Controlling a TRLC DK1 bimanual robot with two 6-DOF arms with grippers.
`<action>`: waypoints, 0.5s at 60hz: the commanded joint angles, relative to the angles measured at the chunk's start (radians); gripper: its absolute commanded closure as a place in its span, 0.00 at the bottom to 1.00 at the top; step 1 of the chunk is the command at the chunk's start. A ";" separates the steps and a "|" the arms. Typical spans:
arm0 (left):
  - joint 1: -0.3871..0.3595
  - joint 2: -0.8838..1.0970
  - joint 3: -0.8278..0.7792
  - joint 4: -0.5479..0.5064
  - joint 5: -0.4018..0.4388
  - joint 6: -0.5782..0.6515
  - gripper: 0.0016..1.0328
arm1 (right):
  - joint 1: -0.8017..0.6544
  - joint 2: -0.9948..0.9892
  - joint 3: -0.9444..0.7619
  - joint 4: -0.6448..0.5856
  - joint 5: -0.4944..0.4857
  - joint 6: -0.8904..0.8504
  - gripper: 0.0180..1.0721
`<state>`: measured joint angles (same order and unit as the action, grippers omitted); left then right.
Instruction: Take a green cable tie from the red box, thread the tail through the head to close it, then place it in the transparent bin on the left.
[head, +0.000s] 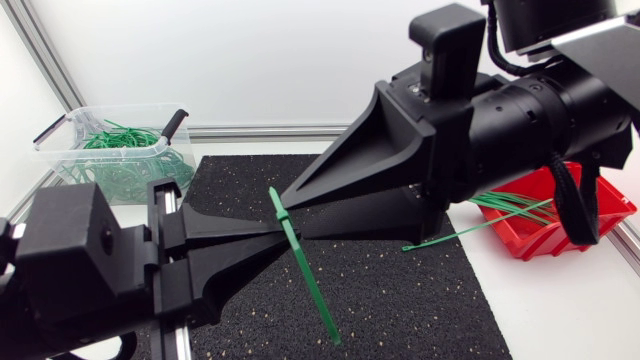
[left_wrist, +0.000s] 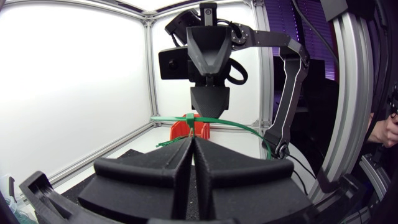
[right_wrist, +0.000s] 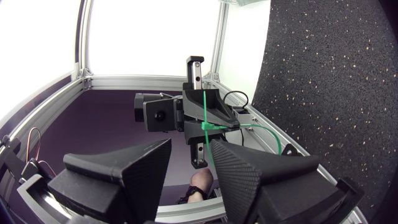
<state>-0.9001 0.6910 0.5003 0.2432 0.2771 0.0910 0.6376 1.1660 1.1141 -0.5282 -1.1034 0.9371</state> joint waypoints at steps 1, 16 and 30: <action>-0.002 -0.007 -0.023 0.008 -0.015 0.064 0.96 | -0.015 0.035 0.030 -0.029 0.002 -0.066 0.49; -0.049 -0.011 -0.025 -0.018 -0.085 0.177 0.96 | -0.047 0.100 0.061 -0.056 0.002 -0.176 0.49; -0.056 -0.011 -0.031 -0.038 -0.107 0.245 0.96 | -0.032 0.126 0.085 -0.064 0.004 -0.231 0.51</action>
<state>-0.9459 0.6895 0.4961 0.2081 0.1768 0.2874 0.5949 1.2728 1.1679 -0.5770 -1.1015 0.7445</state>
